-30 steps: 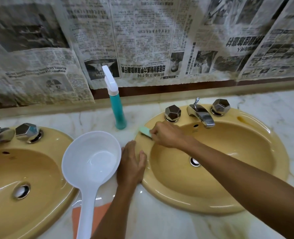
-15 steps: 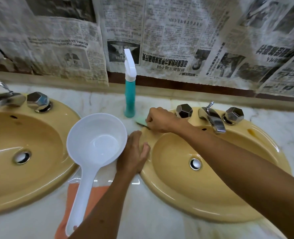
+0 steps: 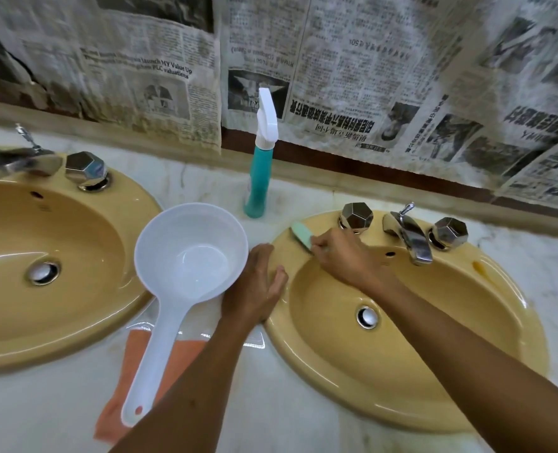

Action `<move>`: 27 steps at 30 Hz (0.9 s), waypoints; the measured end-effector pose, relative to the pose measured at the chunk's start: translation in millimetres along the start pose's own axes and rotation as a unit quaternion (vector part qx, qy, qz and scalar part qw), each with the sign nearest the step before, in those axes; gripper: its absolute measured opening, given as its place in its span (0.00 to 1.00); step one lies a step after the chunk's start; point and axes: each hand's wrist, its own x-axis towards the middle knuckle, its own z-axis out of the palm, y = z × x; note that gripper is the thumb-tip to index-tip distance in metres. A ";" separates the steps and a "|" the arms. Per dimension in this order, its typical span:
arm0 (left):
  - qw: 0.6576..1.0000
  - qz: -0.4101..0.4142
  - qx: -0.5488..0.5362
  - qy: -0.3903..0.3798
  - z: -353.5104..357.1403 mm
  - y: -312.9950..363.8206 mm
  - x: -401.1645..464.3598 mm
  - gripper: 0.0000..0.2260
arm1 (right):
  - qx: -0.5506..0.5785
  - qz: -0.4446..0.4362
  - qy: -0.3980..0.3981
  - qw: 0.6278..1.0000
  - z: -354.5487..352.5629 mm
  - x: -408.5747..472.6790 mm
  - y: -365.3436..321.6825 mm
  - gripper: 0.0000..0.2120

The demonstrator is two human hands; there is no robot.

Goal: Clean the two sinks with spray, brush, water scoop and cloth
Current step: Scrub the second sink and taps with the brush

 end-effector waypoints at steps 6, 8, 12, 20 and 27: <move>1.000 -0.005 0.002 -0.002 0.2 0.6 -0.3 0.20 | 0.052 0.053 0.083 0.994 6.8 -21.8 36.0 0.12; 1.000 -0.007 0.004 -0.005 0.5 0.3 -0.5 0.20 | 0.073 0.052 0.104 0.991 22.0 -38.9 37.8 0.12; 1.000 -0.017 0.011 -0.016 -0.1 -0.3 -0.5 0.23 | 0.128 0.036 0.107 0.985 50.6 -65.9 34.6 0.13; 0.999 -0.010 0.021 -0.024 -1.1 0.7 -0.7 0.26 | 0.099 0.027 0.086 0.991 43.4 -63.4 10.0 0.13; 0.999 -0.007 0.031 -0.021 -0.9 0.4 -0.2 0.28 | 0.036 0.050 0.024 0.998 12.4 -27.8 4.0 0.12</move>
